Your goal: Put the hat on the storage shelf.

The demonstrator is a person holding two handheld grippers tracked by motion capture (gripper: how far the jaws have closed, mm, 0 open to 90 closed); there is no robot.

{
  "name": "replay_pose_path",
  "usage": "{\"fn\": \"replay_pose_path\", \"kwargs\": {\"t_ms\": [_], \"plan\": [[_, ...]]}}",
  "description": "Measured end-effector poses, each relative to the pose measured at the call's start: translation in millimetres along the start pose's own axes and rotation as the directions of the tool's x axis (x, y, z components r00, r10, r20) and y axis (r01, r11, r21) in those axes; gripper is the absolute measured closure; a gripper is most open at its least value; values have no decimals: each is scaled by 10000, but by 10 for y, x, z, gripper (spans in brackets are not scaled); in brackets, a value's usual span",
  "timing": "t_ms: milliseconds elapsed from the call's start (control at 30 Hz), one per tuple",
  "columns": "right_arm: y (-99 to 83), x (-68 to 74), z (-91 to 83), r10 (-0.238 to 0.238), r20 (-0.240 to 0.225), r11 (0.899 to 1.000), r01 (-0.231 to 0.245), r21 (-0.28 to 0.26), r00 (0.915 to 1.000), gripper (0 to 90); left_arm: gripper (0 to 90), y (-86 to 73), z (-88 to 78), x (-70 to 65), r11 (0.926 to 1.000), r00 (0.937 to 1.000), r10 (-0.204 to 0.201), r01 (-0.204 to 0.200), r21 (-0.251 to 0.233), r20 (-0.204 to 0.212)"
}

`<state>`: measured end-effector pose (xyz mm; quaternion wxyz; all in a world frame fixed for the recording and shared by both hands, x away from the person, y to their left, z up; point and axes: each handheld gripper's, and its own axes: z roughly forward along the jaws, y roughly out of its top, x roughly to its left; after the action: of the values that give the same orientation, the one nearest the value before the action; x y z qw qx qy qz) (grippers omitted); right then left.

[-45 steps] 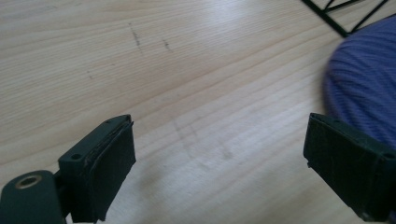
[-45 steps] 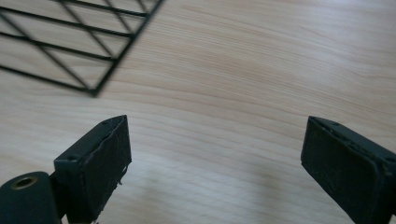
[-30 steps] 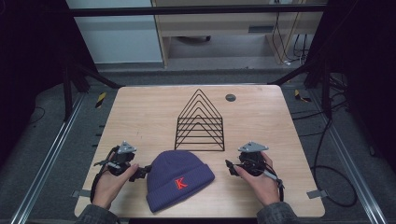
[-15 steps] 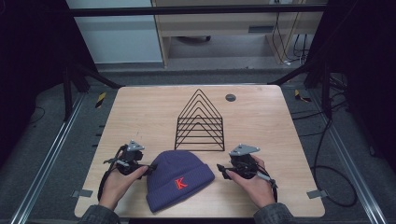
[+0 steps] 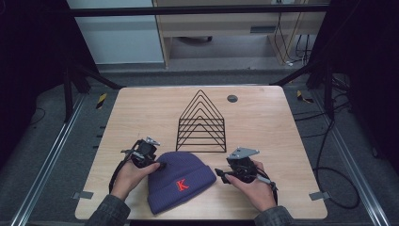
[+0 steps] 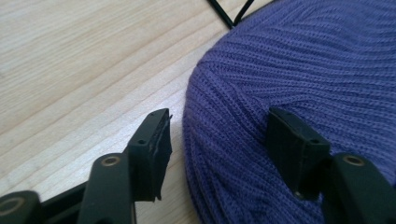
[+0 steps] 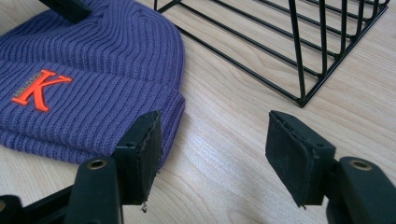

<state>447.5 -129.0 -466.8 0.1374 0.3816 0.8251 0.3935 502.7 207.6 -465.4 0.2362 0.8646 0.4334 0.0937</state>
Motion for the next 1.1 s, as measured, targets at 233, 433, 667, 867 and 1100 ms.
{"fn": "replay_pose_path", "kwargs": {"t_ms": [233,433,667,867,1100], "plan": [[28,30,1,-178,-160,9998,177,-70,9997,355,558,15,43,-2,9996,9997,66,-73,286,248],[51,61,16,-200,-293,9998,200,15,9994,349,731,6,51,-16,9996,9992,245,-249,127,300],[46,68,56,-310,-219,9995,312,83,9993,330,780,-6,4,-11,9986,9983,495,-489,-189,307],[26,52,66,-220,-169,9997,222,95,9996,314,789,-13,-92,-31,9963,9972,717,-707,-479,201],[27,56,57,-236,-85,9997,237,38,9997,293,796,23,-272,-117,9891,9934,1146,-1144,-924,-31]]}}
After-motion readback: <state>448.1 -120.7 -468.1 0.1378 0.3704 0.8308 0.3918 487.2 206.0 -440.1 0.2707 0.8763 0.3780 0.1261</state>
